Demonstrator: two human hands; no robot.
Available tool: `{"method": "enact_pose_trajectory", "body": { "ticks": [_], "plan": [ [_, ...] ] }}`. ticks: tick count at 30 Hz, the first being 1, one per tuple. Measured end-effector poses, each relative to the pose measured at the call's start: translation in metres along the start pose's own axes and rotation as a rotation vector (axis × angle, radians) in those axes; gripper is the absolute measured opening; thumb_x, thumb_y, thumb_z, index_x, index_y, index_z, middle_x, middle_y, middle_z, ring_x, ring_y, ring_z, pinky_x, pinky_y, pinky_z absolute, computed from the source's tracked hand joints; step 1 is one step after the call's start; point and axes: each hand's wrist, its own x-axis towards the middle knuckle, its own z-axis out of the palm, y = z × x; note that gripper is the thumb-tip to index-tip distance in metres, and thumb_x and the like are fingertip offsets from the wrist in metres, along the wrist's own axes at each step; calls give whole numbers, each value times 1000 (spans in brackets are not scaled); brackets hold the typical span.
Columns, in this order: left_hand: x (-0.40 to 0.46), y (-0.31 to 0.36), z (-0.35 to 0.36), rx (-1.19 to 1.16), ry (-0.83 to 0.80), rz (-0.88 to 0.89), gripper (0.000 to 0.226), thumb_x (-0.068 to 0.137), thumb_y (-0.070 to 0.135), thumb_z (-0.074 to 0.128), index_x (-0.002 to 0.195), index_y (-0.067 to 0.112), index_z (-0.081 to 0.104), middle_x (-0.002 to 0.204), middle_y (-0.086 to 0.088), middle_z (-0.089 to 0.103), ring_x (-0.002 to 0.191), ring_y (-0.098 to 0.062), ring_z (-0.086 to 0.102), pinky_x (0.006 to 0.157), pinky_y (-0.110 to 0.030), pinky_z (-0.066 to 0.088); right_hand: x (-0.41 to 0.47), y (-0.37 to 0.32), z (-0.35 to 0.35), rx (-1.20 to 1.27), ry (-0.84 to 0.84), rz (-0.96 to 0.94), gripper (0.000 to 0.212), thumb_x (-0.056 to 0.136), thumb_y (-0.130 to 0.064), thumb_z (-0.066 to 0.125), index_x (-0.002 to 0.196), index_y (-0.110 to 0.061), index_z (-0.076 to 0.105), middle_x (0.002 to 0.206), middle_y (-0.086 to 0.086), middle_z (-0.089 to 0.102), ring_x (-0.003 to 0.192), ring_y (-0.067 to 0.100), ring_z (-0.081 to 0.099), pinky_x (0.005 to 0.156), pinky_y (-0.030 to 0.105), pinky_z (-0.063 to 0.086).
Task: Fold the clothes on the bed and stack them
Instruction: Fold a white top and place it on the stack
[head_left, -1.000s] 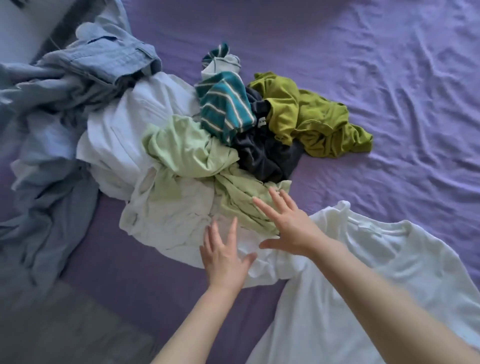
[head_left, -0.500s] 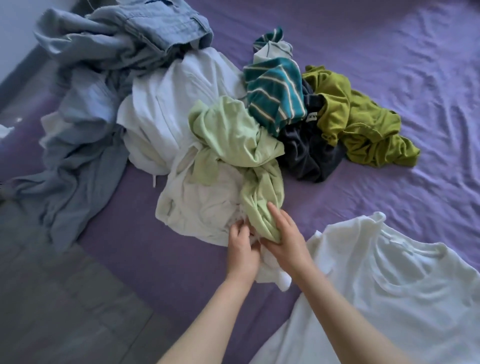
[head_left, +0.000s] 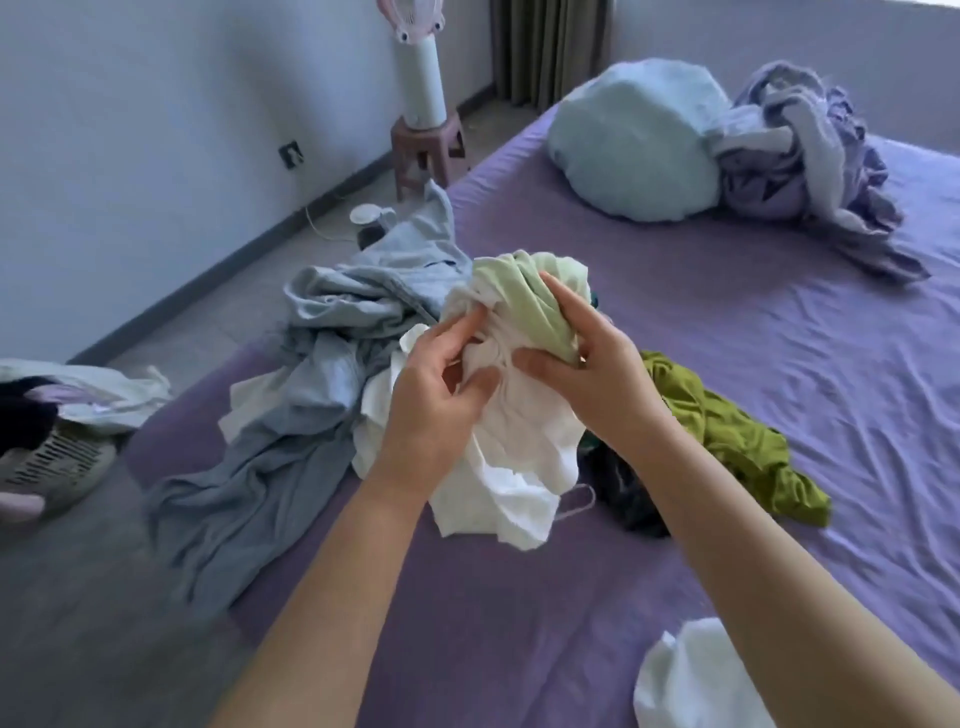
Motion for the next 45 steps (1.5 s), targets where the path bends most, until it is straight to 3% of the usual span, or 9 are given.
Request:
{"method": "enact_pose_trajectory", "body": {
  "ticks": [9,12,15,18,25,32,37,40,45],
  "plan": [
    [86,2,-48,342,77,239,54,83,-9,58,130,17,57,126,3,57,121,-9,51,108,-21,36,77,-4,42,-265,220,-106,70,78,-40,71,141,-34,40,126,-16,48,114,5,45,86,21,36],
    [91,-54,-31,476,-11,128,48,84,-13,51,126,9,61,127,-6,57,122,-14,50,105,-12,31,64,56,62,-458,127,108,66,85,-38,64,143,-28,37,136,1,44,120,23,47,88,31,41],
    [82,-113,-7,564,-284,-127,48,88,-6,49,134,10,53,141,-11,47,133,-21,41,111,-22,26,40,116,70,-634,-247,318,56,91,-36,55,143,-26,36,146,3,37,131,30,38,103,38,38],
    [67,-152,17,585,-483,-316,58,89,6,55,144,16,39,153,-11,27,143,-21,24,115,-26,20,10,152,59,-759,-485,276,48,94,-36,50,140,-25,43,144,-4,42,136,24,30,107,40,35],
    [1,-162,93,474,-398,-217,49,88,11,60,136,15,51,136,-5,49,127,-17,44,105,-20,30,-70,189,-15,-624,-228,252,37,91,-19,60,127,-14,59,128,2,60,124,22,49,104,31,37],
    [-103,-197,197,450,-758,-481,52,90,22,59,140,18,45,134,-4,52,118,-16,53,93,-22,41,-170,254,-106,-730,-247,569,27,88,-7,54,113,-8,66,115,9,65,116,28,54,90,37,45],
    [-150,-224,225,506,-791,-605,60,89,21,59,144,15,37,143,-6,43,125,-18,47,99,-23,37,-216,294,-132,-768,-360,719,43,99,-22,46,141,-19,42,149,0,38,137,21,33,108,36,32],
    [-160,-229,239,489,-926,-496,68,86,9,56,148,21,31,145,-1,38,130,-16,41,104,-21,32,-225,304,-126,-845,-383,761,46,97,-35,46,143,-28,38,146,1,38,133,24,34,99,35,38],
    [-134,-225,241,552,-1087,-415,10,78,26,67,85,19,66,81,3,58,77,-14,53,67,-29,40,-223,298,-153,-890,-356,753,27,88,-40,60,111,-26,64,112,1,52,112,23,43,87,32,37]
  ]
}}
